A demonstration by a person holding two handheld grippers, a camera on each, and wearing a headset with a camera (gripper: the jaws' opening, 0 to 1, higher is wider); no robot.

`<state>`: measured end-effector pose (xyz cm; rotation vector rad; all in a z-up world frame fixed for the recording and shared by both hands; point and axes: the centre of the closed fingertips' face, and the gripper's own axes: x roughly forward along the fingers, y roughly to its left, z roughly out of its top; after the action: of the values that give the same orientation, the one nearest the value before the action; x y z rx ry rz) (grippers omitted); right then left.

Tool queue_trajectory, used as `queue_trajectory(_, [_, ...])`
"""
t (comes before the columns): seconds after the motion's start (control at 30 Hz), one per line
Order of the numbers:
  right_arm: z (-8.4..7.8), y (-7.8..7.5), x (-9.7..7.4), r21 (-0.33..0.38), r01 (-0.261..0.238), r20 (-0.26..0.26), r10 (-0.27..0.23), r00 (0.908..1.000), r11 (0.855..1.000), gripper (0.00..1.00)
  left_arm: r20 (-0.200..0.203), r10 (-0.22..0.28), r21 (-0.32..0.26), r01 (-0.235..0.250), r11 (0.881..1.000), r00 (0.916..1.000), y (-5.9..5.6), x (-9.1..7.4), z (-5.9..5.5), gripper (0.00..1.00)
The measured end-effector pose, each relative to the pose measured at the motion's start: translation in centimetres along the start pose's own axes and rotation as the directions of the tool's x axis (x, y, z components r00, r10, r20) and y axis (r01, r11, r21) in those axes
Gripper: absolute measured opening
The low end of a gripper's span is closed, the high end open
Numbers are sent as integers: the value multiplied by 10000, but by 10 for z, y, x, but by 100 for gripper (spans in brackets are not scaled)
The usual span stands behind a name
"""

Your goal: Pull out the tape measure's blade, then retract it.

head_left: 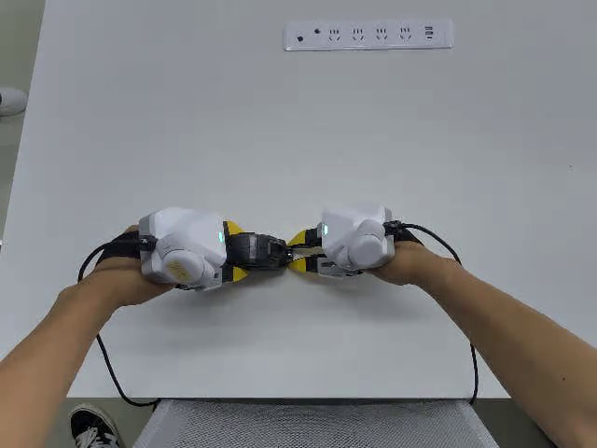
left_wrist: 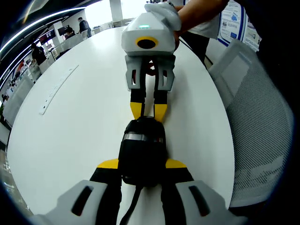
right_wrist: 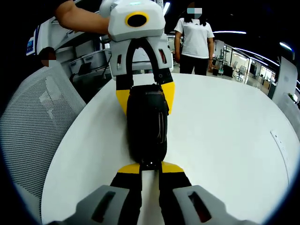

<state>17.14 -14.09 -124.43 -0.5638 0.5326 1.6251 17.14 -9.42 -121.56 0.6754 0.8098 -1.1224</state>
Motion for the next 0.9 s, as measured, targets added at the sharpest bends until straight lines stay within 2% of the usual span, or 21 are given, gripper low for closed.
queue_trajectory(0.2, [2, 0, -1, -200, -37, -2, 37, 10000, 9998, 10, 29, 26, -78, -26, 10000, 10000, 0, -1, -1, 28])
queue_trajectory(0.9, [2, 0, -2, -192, -112, -34, 111, 9999, 9998, 9, 2, 22, -155, -22, 9999, 10000, 0, -1, -1, 28])
